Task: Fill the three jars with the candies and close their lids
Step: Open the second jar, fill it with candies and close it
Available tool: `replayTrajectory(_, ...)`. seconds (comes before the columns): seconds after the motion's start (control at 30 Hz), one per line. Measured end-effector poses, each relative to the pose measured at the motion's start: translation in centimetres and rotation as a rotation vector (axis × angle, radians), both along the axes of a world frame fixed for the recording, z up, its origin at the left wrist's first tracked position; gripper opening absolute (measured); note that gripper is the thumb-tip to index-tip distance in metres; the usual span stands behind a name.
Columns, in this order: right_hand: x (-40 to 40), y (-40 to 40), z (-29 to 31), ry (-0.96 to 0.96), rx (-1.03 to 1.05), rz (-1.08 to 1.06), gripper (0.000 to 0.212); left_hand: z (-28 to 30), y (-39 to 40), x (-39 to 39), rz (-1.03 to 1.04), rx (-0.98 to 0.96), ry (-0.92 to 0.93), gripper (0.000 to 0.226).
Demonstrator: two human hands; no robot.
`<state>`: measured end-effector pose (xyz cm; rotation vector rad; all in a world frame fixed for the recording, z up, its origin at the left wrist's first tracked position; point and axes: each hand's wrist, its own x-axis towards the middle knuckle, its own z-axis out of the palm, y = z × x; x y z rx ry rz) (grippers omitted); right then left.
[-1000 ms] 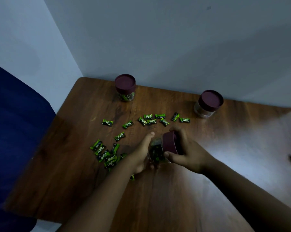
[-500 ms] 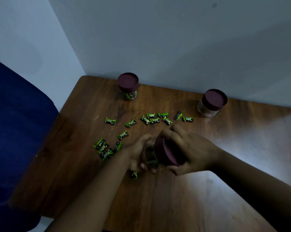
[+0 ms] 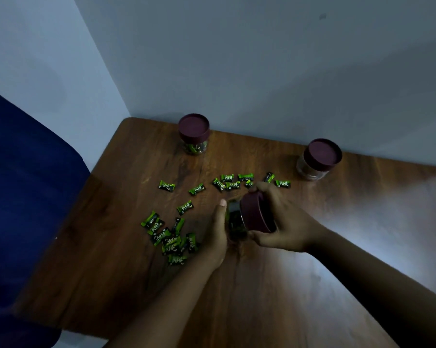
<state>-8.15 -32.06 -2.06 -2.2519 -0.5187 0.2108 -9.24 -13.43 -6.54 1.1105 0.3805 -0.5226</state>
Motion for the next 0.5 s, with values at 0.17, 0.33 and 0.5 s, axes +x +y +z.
replayTrajectory(0.17,1.8,1.3,-0.8,0.277,0.265,-0.034,0.092,-1.0,0.9,0.4,0.138,0.034,-0.037,0.067)
replayTrajectory(0.33,3.6,5.4,-1.9,0.406,0.672,-0.503,0.092,0.4,2.6,4.7,0.086,0.191,-0.175,0.082)
replayTrajectory(0.5,10.8,5.7,-2.2,-0.041,0.196,-0.55,0.105,0.9,6.5,10.8,-0.032,0.508,-0.328,0.055)
